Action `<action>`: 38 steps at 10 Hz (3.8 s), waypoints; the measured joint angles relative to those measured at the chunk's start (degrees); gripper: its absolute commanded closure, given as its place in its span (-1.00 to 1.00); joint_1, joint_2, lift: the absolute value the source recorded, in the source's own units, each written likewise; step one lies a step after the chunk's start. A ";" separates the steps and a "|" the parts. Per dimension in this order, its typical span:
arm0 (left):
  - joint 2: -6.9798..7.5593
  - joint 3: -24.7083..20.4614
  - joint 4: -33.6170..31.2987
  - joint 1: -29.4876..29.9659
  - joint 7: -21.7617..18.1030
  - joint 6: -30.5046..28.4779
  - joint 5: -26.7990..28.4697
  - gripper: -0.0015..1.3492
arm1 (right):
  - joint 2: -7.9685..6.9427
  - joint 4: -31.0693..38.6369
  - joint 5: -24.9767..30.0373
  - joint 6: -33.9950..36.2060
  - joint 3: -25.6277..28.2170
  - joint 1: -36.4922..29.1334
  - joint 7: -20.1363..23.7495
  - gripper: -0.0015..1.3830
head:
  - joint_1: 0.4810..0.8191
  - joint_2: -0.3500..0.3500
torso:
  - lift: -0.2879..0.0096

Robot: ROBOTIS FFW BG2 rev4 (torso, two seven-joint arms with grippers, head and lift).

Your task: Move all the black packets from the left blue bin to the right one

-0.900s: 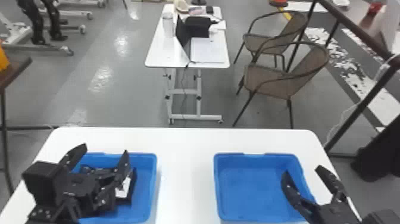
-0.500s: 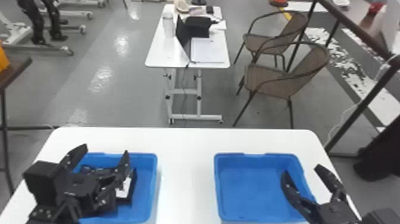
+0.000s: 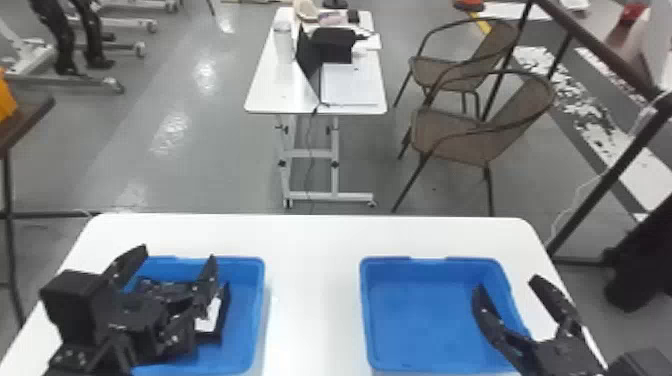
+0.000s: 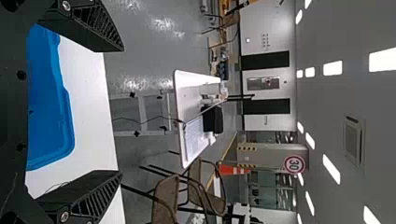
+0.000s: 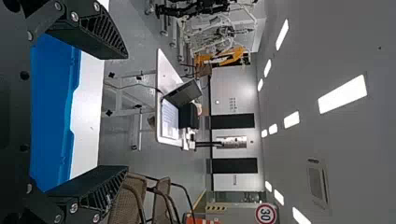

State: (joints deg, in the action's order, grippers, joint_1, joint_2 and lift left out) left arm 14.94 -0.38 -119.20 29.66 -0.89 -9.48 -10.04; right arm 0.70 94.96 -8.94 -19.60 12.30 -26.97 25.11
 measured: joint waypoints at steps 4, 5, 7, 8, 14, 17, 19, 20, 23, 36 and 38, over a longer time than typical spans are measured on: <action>-0.66 -7.09 -0.12 -1.04 -2.50 -16.68 -6.09 -0.86 | 0.00 -0.36 -0.58 0.00 0.00 0.18 0.46 -0.74 | 0.27 0.08 | 0.94; -0.84 -8.49 -0.01 -2.15 -2.73 -20.85 -6.12 -0.87 | 0.00 -0.47 -0.63 0.00 0.00 0.24 0.49 -0.74 | 0.27 0.14 | 0.94; -2.64 -11.25 0.80 -5.73 -4.69 -31.81 -5.17 -0.86 | 0.00 -0.80 -0.90 0.27 -0.06 0.51 1.13 -0.74 | 0.27 0.21 | 0.94; -3.33 -11.89 1.15 -7.69 -5.93 -36.64 -2.90 -0.84 | 0.00 -0.92 -1.05 0.54 -0.08 0.65 1.27 -0.74 | 0.27 0.24 | 0.94; -1.92 -10.75 10.61 -17.71 -10.24 -56.92 4.30 -0.83 | 0.00 -1.56 -1.19 1.81 -0.21 1.43 1.93 -0.74 | 0.27 0.38 | 0.94; -0.78 -9.51 19.38 -20.60 -19.17 -51.02 9.25 -0.78 | 0.00 -1.92 -1.53 1.96 -0.22 1.65 2.19 -0.74 | 0.27 0.37 | 0.94; -0.59 -9.24 26.40 -23.07 -24.50 -47.17 13.76 -0.15 | 0.00 -2.26 -1.91 2.04 -0.22 1.75 2.35 -0.74 | 0.27 0.40 | 0.94; -0.60 -8.83 28.17 -23.81 -26.17 -46.25 16.25 0.23 | 0.00 -2.38 -2.01 2.08 -0.21 1.81 2.46 -0.74 | 0.27 0.40 | 0.94; -0.86 -8.33 28.68 -24.83 -31.79 -45.71 22.67 0.80 | 0.00 -2.50 -2.40 2.15 -0.19 1.86 2.56 -0.74 | 0.27 0.42 | 0.94; -1.15 8.66 31.23 -35.87 -44.75 -9.04 6.70 0.80 | 0.00 -3.16 -5.78 2.28 -3.54 9.22 5.99 -0.74 | 0.27 -0.37 | 0.94; -1.83 14.61 37.02 -41.79 -45.53 -7.03 3.13 0.80 | 0.00 -4.94 -6.65 2.29 -6.29 12.33 6.00 -0.75 | 0.27 -0.44 | 0.94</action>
State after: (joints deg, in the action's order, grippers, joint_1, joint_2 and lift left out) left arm 13.11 14.23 -82.17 -12.13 -46.43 -16.51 -6.91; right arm 0.70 90.03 -15.59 -17.31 6.02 -14.64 31.11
